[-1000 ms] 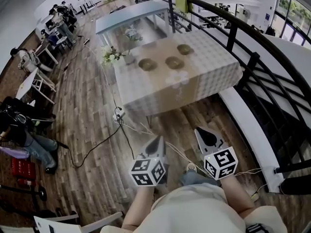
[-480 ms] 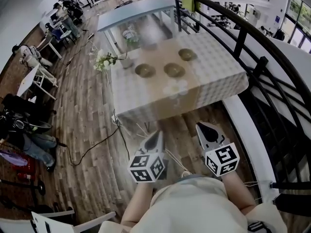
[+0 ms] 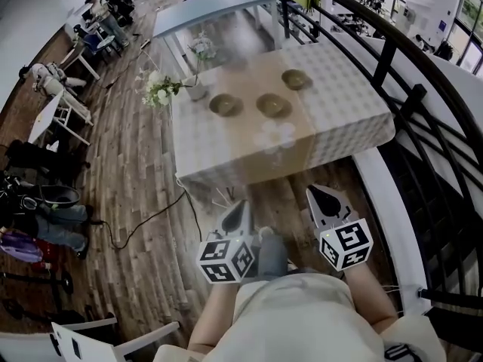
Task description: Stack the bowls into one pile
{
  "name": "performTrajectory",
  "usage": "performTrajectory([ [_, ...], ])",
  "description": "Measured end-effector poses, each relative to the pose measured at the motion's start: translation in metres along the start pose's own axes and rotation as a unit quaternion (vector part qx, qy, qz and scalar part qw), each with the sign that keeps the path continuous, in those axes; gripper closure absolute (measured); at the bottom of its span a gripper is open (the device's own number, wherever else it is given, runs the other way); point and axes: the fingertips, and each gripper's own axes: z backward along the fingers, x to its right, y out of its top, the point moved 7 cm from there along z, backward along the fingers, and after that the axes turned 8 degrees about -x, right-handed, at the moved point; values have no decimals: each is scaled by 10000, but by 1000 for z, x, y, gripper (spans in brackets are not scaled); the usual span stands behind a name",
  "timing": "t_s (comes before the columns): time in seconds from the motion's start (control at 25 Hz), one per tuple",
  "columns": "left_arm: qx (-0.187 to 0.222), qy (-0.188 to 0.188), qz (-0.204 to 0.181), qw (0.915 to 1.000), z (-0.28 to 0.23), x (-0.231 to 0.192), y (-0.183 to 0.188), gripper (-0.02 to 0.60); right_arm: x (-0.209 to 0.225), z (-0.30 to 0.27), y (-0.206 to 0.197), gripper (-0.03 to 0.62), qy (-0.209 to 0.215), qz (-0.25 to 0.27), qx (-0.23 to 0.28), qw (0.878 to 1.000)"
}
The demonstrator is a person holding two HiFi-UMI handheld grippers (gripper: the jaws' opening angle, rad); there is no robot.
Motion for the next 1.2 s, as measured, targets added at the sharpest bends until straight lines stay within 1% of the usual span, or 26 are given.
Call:
performTrajectory([
  [0.16,-3,58,40,10000,-20,-11,7,577,12,-19,1,592,-19,19,-31,10000],
  [0.32,-20,31,65,10000,-49,-24,20,577,31,-48,7,592,-119,13,-107,9999],
  [0.48,-130,43,-6,9999,-79,-37,34,577,52,-78,20,592,-217,62,-157,9996],
  [0.68,-291,37,-120,9995,-117,-54,61,577,74,-124,42,592,-223,181,-238,9993],
  [0.92,-445,7,9,9990,-164,-87,93,577,94,-188,60,592,-234,241,-429,9985],
  [1.2,-459,43,85,9989,-204,-124,125,577,114,-251,72,592,-282,341,-692,9966],
])
